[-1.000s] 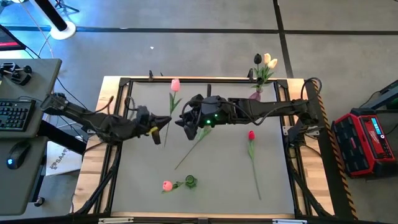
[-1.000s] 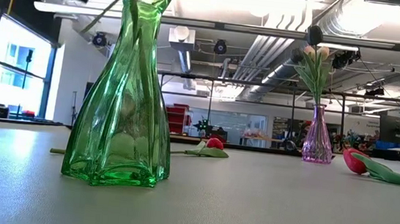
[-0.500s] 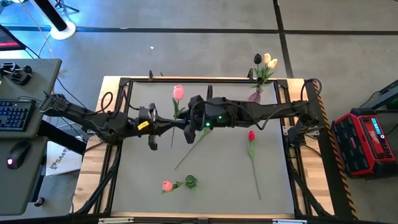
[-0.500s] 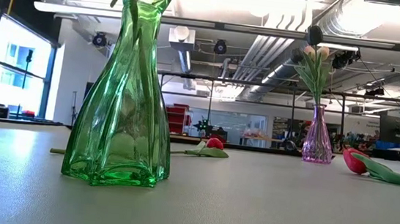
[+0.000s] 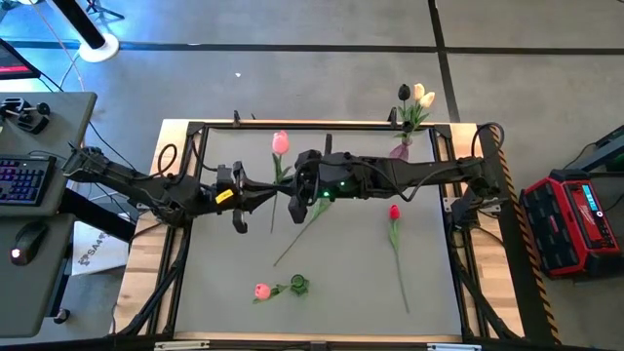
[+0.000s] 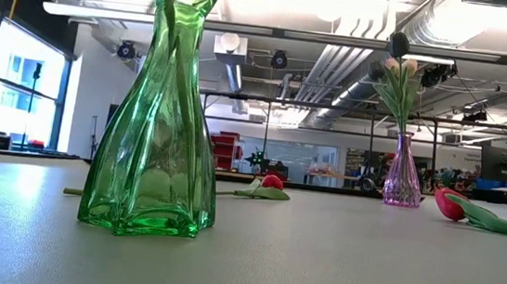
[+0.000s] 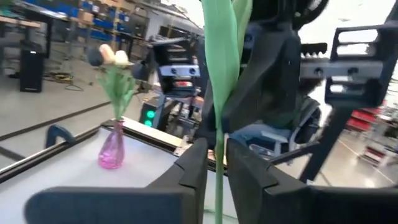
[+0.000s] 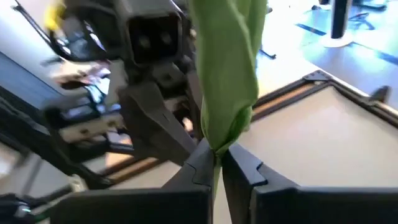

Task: Sort flowers into vase by color
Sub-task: Put the pink flower into the green vase

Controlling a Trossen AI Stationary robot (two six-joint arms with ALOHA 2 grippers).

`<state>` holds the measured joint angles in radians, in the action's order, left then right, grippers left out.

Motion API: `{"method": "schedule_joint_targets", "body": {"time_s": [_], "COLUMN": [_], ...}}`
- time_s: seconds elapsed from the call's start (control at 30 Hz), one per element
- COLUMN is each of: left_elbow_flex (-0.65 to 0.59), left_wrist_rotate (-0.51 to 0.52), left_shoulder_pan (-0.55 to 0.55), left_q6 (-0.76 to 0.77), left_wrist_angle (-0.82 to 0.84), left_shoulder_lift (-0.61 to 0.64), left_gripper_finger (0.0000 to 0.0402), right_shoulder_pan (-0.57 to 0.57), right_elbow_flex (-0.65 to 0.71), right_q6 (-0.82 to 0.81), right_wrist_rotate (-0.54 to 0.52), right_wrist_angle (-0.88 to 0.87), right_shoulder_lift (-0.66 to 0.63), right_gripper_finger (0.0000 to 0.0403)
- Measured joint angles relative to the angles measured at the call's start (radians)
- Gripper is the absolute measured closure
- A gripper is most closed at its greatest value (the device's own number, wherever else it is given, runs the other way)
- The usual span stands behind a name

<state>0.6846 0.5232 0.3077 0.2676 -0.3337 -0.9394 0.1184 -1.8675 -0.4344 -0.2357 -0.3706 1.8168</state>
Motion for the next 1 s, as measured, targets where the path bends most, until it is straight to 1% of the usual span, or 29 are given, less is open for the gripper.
{"method": "schedule_joint_targets", "body": {"time_s": [0.1,0.2,0.27,0.37,0.43,0.53,0.73,0.83,1.0], "left_elbow_flex": [0.0,0.0,0.0,0.0,0.0,0.0,0.0,0.0,0.0], "left_wrist_rotate": [0.034,0.066,0.088,0.132,0.163,0.157,0.052,0.014,0.011], "left_shoulder_pan": [0.0,0.0,0.0,-0.002,-0.006,-0.005,-0.005,-0.005,-0.005], "left_q6": [0.004,0.048,0.113,0.256,0.293,0.243,0.05,0.012,-0.038], "left_wrist_angle": [0.036,0.133,0.229,0.365,0.45,0.522,0.498,0.483,0.478], "left_shoulder_lift": [0.004,0.017,0.037,0.09,0.138,0.216,0.355,0.4,0.441], "left_gripper_finger": [0.0329,0.0305,0.029,0.028,0.0279,0.0283,0.0299,0.0302,0.0291], "right_shoulder_pan": [0.0,0.005,0.009,0.013,0.013,0.013,0.012,0.006,-0.006], "right_elbow_flex": [0.0,0.0,0.0,0.0,0.0,0.0,0.0,0.0,0.0], "right_q6": [0.013,0.016,0.025,0.021,0.016,0.016,0.059,0.077,0.077], "right_wrist_rotate": [-0.04,-0.078,-0.114,-0.15,-0.157,-0.157,-0.127,-0.103,-0.086], "right_wrist_angle": [-0.042,-0.076,-0.107,-0.148,-0.16,-0.155,-0.081,-0.03,0.023], "right_shoulder_lift": [0.0,0.0,0.0,0.0,0.0,0.0,0.0,0.0,0.0], "right_gripper_finger": [0.0398,0.0398,0.04,0.04,0.0401,0.0402,0.0402,0.0402,0.0402]}}
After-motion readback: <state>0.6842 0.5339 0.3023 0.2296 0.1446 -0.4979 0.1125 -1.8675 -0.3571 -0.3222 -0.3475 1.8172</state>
